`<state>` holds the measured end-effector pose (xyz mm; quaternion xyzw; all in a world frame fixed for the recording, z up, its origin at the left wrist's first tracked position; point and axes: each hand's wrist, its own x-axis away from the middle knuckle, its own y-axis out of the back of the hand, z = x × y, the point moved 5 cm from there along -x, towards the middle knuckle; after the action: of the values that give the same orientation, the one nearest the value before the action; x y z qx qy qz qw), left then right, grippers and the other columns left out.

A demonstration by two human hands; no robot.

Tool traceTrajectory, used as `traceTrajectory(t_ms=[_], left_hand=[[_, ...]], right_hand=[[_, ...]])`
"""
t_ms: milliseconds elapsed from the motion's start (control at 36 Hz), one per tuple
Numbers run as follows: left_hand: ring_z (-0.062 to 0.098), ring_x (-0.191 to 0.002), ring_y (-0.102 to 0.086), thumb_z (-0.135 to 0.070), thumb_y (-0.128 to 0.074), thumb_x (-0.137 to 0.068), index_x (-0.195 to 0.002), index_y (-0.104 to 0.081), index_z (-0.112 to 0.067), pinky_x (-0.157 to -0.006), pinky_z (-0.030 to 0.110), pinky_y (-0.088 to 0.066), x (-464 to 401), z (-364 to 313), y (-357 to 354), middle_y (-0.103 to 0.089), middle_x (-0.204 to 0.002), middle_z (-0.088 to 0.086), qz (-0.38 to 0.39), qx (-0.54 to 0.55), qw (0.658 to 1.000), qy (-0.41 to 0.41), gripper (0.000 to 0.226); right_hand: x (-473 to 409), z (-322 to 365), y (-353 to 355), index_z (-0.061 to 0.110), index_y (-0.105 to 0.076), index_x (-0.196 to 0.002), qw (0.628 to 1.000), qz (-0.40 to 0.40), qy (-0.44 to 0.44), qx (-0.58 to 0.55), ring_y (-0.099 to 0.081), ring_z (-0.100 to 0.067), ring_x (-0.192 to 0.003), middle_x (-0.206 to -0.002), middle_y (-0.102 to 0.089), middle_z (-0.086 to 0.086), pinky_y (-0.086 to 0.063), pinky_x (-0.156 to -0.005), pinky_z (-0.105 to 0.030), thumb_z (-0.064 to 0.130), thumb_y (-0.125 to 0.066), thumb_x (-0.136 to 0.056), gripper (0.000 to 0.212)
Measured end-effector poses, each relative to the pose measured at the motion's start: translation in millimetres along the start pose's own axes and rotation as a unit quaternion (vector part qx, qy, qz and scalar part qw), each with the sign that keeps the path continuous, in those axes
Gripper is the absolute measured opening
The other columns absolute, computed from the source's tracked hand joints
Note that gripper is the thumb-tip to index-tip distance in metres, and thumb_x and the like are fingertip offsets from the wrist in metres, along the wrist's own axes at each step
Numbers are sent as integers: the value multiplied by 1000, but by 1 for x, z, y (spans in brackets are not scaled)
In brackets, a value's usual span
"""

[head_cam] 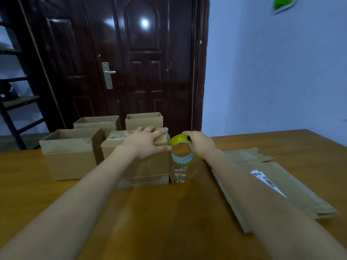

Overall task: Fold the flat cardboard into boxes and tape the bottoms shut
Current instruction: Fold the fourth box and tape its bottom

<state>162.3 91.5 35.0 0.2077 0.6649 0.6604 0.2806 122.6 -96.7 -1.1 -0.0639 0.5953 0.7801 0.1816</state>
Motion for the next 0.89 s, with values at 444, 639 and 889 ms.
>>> traceTrajectory(t_ms=[444,639,889], left_hand=[[32,-141,-21,-86,-29,-73,-144,-10,-57,-105,67,-21,6,0,4,-22,-156,-7,7,2,1000,-6,79],[31,-140,-23,-89,-27,-69,-144,-9,-55,-105,64,-26,6,2,2,-23,-155,-6,7,-3,1000,-16,84],[29,-140,-24,-81,-33,-76,-146,-11,-52,-107,57,-27,8,-2,3,-24,-154,-5,-3,-9,1000,-14,78]], right_hand=[[14,21,-4,21,-53,-123,992,61,5,113,-59,-29,-96,-112,-58,-7,-40,-63,-33,3,-49,-89,39],[28,-6,5,16,-34,-147,990,119,-38,-64,-46,-26,-129,-144,-46,-8,-44,-100,-39,40,-73,-80,81],[47,-21,91,16,-57,-77,796,-301,-121,-511,-54,-13,-60,-70,-56,-1,-45,-54,-22,16,-41,-100,29]])
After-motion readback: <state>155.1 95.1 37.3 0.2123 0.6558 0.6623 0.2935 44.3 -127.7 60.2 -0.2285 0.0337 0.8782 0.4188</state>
